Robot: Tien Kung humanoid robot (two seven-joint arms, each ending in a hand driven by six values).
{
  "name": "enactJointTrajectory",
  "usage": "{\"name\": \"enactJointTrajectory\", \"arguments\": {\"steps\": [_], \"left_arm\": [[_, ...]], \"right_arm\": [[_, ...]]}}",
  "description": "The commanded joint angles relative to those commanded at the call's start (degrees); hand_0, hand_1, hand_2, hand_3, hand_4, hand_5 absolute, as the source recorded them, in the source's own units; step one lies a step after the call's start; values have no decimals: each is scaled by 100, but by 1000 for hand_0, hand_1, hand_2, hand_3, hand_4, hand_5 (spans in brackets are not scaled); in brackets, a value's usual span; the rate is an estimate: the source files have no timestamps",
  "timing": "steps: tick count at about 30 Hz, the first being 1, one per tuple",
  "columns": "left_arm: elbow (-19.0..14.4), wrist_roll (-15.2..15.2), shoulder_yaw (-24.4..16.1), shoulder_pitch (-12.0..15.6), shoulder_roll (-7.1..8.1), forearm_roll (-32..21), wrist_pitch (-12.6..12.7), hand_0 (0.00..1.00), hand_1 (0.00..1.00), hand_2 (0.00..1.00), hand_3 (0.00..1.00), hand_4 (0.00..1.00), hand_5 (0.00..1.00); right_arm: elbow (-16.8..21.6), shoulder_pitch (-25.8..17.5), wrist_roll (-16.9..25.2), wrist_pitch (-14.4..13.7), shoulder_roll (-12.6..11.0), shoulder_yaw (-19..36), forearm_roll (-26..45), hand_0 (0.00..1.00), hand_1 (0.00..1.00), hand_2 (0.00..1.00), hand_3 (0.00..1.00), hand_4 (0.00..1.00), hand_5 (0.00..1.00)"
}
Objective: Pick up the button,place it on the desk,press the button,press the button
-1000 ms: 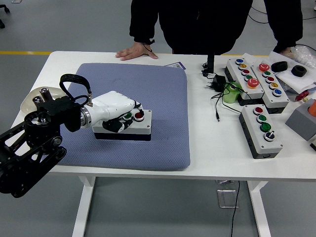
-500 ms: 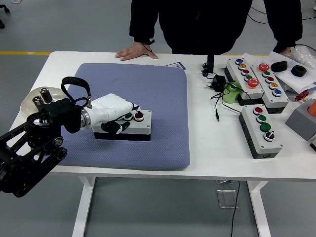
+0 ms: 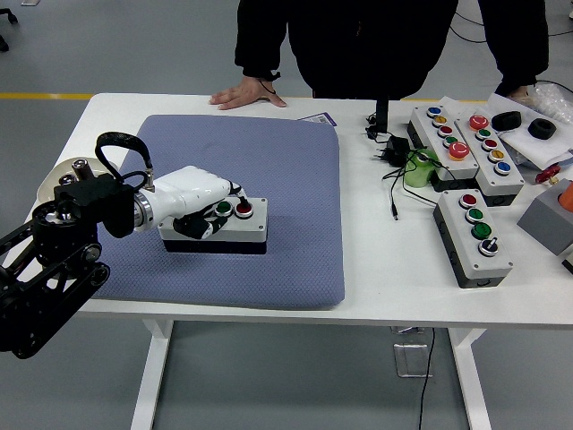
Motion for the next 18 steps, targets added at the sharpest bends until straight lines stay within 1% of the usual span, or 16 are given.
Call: {"name": "enactJointTrajectory", "arguments": {"steps": [1,2,6,12,18], "left_arm": [[-80,2,-117,51,25,-13,-20,4,2,41,720,489,2],[-132,-1,-180,82,48,-28,-27,5,2,38,688,495,2],[-210,-7,-218,125,104,-43,-36,5,2,38,688,495,2],[-185,-18,-191,186,162,6,-68,4,2,37,676,497,2],[-116,-7,-160,175,173,134,-125,4,2,37,669,497,2]], "right_arm": [[0,-3,1,0,1,12,-5,767,735,741,594,203,150],[0,-2,-1,1,0,22,-27,767,735,741,594,203,150],[0,-4,-7,6,-1,49,-69,767,735,741,594,203,150],[0,-2,-5,4,5,59,-72,767,735,741,593,203,151],[0,13,-10,0,10,69,-87,768,735,741,593,203,152]]}}
